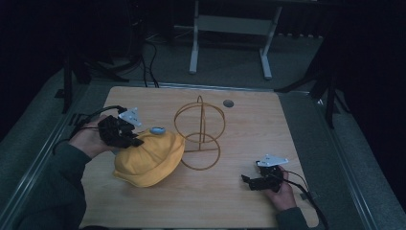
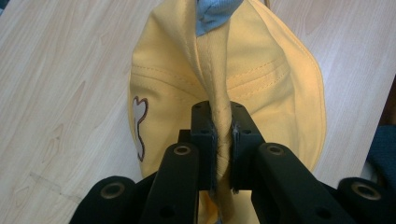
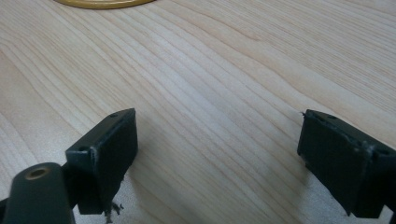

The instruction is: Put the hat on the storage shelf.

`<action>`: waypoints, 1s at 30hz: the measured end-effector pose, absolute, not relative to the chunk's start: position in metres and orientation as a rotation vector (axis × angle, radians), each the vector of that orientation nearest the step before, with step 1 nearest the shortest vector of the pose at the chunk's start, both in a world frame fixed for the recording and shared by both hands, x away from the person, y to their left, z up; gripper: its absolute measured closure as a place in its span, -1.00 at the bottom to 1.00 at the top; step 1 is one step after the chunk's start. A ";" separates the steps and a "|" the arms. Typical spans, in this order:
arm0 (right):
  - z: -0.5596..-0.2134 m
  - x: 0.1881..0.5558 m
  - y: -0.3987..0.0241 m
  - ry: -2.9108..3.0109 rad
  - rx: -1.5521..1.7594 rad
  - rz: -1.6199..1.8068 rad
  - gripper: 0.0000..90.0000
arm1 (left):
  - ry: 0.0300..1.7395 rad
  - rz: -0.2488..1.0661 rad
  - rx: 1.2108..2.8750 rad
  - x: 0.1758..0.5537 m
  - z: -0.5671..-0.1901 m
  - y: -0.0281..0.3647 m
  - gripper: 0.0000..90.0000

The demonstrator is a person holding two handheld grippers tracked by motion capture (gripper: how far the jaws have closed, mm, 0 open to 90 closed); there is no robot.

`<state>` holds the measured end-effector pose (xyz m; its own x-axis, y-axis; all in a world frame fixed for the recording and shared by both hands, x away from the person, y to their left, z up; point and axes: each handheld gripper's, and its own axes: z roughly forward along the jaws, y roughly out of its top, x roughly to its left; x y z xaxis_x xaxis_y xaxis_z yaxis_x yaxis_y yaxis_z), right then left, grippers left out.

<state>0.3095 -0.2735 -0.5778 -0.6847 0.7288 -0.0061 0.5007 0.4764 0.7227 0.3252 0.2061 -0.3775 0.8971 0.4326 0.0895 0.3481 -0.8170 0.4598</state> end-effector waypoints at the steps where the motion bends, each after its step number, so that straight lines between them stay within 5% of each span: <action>1: -0.578 0.309 -0.273 2.414 1.041 1.028 -0.73 | 0.566 0.264 2.621 0.325 -0.377 0.207 0.85; 30: -0.578 0.309 -0.274 2.415 1.041 1.028 -0.73 | 0.536 0.293 2.576 0.319 -0.361 0.219 0.85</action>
<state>0.3095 -0.2735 -0.5778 -0.6847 0.7288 -0.0063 0.5008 0.4767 0.7225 0.3194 0.2191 -0.3615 0.8999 0.4230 0.1065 0.3180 -0.8034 0.5034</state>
